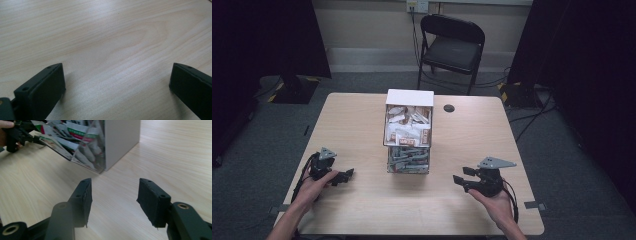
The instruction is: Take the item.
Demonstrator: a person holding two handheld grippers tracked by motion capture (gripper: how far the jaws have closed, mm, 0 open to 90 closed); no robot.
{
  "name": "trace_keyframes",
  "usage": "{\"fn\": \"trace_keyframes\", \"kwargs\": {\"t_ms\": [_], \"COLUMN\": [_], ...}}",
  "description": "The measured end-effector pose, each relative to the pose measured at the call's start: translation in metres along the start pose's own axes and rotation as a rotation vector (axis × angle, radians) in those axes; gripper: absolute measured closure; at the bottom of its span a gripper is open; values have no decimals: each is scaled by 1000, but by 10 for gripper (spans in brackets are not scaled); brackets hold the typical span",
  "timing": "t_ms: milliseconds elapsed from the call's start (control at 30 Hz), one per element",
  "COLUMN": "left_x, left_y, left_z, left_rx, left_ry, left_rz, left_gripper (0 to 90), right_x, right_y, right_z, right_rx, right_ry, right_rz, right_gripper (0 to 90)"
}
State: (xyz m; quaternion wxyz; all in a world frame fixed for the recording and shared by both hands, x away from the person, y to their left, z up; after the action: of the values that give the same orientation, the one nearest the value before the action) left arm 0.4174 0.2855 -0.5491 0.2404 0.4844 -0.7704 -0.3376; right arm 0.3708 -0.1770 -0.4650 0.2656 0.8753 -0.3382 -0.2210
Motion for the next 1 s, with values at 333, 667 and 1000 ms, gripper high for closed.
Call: {"fn": "trace_keyframes", "kwargs": {"t_ms": [333,667,1000], "left_x": [0,0,0], "left_y": [0,0,0], "left_z": [0,0,0], "left_rx": [0,0,0], "left_ry": [0,-1,0], "left_rz": [0,1,1], "left_gripper": [0,0,0], "right_x": [-23,-49,-63], "right_y": [-21,-34,-51], "right_z": [-19,-37,-48], "right_rx": [12,36,29], "right_ry": [56,101,145], "right_rz": [-68,-138,-182], "right_gripper": [517,556,595]}}
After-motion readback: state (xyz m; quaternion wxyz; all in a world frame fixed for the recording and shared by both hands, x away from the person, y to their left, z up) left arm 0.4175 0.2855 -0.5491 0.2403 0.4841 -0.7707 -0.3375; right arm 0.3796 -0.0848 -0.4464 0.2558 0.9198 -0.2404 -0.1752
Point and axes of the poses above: each handheld gripper's, and its own axes: y roughly backward along the jaws, z roughly out of its underside, x roughly to its right, the point moved 5 cm from there along -y, roughly forward along the jaws, and after that the axes turned 3 degrees about -x, right-handed, at the moved point
